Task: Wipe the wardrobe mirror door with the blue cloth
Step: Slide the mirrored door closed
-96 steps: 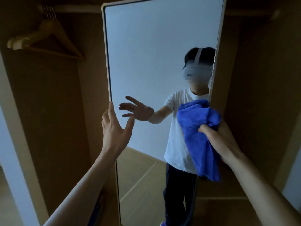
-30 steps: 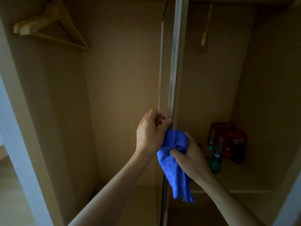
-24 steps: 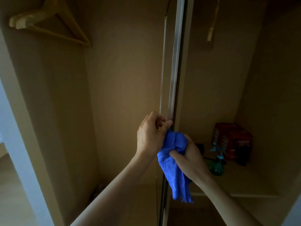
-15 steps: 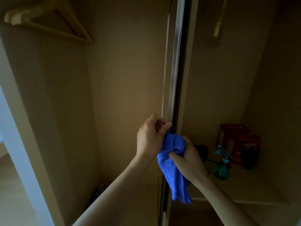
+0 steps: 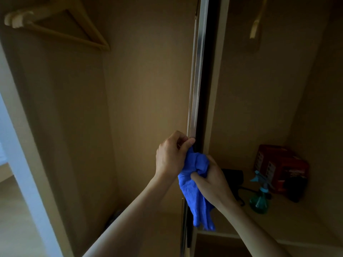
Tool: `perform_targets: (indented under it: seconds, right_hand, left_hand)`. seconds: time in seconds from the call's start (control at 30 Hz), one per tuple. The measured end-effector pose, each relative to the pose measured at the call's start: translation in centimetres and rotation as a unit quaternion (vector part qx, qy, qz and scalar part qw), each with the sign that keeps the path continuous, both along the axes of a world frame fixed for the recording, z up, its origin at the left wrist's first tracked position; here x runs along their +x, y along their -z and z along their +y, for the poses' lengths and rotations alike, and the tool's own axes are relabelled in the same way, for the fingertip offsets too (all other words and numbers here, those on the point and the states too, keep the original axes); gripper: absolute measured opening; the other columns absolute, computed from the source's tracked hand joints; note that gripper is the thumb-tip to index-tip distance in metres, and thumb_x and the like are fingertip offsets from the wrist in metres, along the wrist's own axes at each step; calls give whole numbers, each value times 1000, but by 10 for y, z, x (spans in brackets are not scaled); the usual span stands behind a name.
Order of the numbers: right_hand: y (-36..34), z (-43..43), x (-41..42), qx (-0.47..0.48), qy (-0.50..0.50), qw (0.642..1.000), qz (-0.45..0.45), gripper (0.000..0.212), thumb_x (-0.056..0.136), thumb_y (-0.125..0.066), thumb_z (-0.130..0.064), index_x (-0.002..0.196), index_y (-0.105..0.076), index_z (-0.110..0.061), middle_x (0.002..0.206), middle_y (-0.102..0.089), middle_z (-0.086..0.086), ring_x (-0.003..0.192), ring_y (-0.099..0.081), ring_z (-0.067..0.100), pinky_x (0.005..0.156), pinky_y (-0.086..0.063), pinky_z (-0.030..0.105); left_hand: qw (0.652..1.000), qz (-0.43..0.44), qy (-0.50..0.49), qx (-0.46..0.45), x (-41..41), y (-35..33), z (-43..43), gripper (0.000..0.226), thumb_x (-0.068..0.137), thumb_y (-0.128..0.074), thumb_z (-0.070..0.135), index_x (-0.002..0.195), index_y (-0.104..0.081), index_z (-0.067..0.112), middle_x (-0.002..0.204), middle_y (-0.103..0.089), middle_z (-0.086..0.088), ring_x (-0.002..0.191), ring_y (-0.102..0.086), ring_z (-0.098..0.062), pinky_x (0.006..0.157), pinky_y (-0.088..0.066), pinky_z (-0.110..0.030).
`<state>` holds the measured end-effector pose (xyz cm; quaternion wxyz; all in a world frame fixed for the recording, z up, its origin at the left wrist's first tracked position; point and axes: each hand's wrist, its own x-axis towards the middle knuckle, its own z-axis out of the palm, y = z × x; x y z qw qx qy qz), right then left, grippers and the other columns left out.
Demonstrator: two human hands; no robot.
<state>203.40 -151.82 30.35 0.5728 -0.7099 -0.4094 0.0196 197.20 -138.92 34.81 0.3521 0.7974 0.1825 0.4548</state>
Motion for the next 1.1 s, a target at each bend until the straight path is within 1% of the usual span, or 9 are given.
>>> perform_targets:
  seconds: [0.17,0.3,0.53,0.6,0.73,0.8,0.87,1.0,1.1]
  right_hand:
    - [4,5,8,-16,12,1000,-10,23,86,-64,-9,103,-58,-23,100,-64,-1,89,-64,6,78,-54,30]
    - [5,8,12,-23,13,1000,5,21,85,-64,-10,99,-58,-25,95,-65,-2,82,-64,5,74,-55,31]
    - [7,11,14,-19,11,1000,10,22,84,-63,-7,100,-59,-21,96,-66,0,85,-64,8,79,-56,35]
    - [6,12,12,-21,15,1000,6,23,85,-63,-6,99,-58,-23,95,-65,0,84,-64,7,77,-55,31]
    - [5,12,7,-29,12,999,21,30,86,-62,-5,95,-57,-33,97,-65,-4,85,-62,1,70,-47,15]
    - [6,10,4,-28,8,999,41,30,85,-62,-4,95,-61,-32,90,-66,-7,82,-63,1,66,-47,12]
    - [9,7,2,-36,8,998,52,28,84,-61,-5,97,-63,-30,87,-67,-5,81,-65,6,68,-51,18]
    - [16,3,-8,-42,12,995,90,19,81,-62,-14,96,-65,-25,90,-70,5,88,-68,22,82,-56,44]
    - [22,-3,-22,-29,10,993,113,22,80,-62,-19,98,-66,-32,95,-72,2,92,-70,18,89,-56,51]
  left_hand:
    - [1000,16,-15,4,6,-2,0,29,96,-64,49,90,-67,21,76,-68,11,73,-65,-8,69,-56,-35]
    - [999,28,-18,-2,11,-5,0,30,97,-62,48,92,-67,19,77,-67,11,74,-64,-12,70,-55,-36]
    - [998,41,-30,22,13,-6,3,32,99,-60,48,94,-64,17,80,-68,7,76,-65,-18,72,-55,-41]
    - [998,44,-28,29,14,-5,4,33,99,-58,50,94,-63,18,80,-68,7,76,-65,-18,72,-55,-40]
    - [997,68,-9,38,13,-1,7,34,100,-55,52,94,-61,19,81,-66,8,76,-64,-18,70,-53,-37]
    - [995,90,6,43,9,5,9,30,101,-55,49,94,-59,20,83,-66,7,77,-63,-17,70,-52,-36]
    - [994,104,21,40,5,12,10,24,103,-54,43,95,-59,20,86,-67,5,79,-63,-18,71,-52,-37]
    - [993,106,57,5,-11,29,14,26,105,-48,43,101,-62,22,90,-68,5,83,-65,-18,75,-55,-40]
    - [989,99,103,-48,-30,48,13,30,104,-42,52,104,-62,30,90,-68,10,82,-65,-9,66,-49,-27]
